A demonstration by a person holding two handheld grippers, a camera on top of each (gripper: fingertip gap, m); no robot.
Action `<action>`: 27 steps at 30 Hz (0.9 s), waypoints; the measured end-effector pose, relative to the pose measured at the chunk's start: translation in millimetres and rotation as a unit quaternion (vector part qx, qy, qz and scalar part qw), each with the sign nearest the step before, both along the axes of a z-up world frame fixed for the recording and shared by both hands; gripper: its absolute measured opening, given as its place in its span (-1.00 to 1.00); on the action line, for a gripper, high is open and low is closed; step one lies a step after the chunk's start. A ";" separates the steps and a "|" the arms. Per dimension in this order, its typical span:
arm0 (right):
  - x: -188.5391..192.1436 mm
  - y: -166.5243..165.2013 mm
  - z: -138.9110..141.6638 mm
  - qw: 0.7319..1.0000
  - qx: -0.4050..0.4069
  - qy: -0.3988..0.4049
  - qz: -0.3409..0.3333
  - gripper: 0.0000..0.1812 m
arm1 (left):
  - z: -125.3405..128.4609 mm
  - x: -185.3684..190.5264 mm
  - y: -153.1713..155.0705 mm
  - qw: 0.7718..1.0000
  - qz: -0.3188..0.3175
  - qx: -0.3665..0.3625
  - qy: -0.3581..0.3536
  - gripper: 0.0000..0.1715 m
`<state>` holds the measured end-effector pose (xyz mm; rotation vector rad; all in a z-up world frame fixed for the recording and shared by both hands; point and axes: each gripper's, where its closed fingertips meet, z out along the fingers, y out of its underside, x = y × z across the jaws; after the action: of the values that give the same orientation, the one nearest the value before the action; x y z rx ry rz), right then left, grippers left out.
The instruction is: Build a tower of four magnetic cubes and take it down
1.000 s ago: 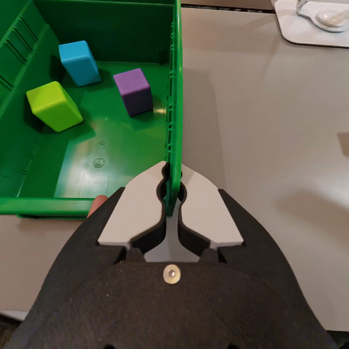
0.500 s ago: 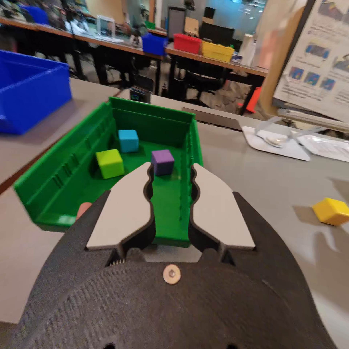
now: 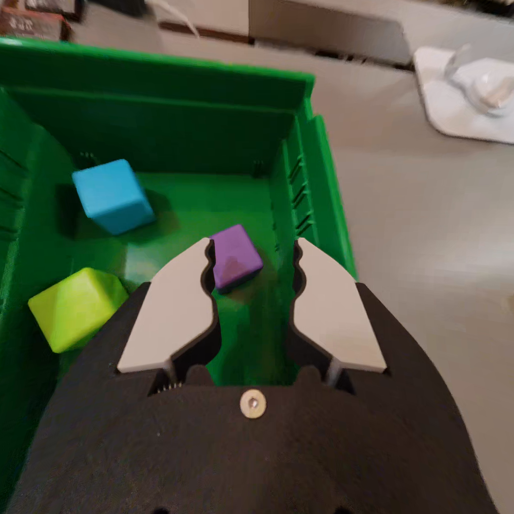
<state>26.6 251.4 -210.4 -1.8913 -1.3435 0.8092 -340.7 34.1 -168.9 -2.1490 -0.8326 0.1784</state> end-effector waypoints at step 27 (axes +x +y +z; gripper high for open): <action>11.2 -6.5 4.1 0.993 -0.110 0.047 -0.004 -0.42 | 144.5 91.0 49.7 0.970 -0.165 0.040 0.174 -0.41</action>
<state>37.8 244.9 -206.3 -1.9953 -1.2311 1.0665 -249.7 83.8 -24.4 -2.0639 -0.2711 0.3302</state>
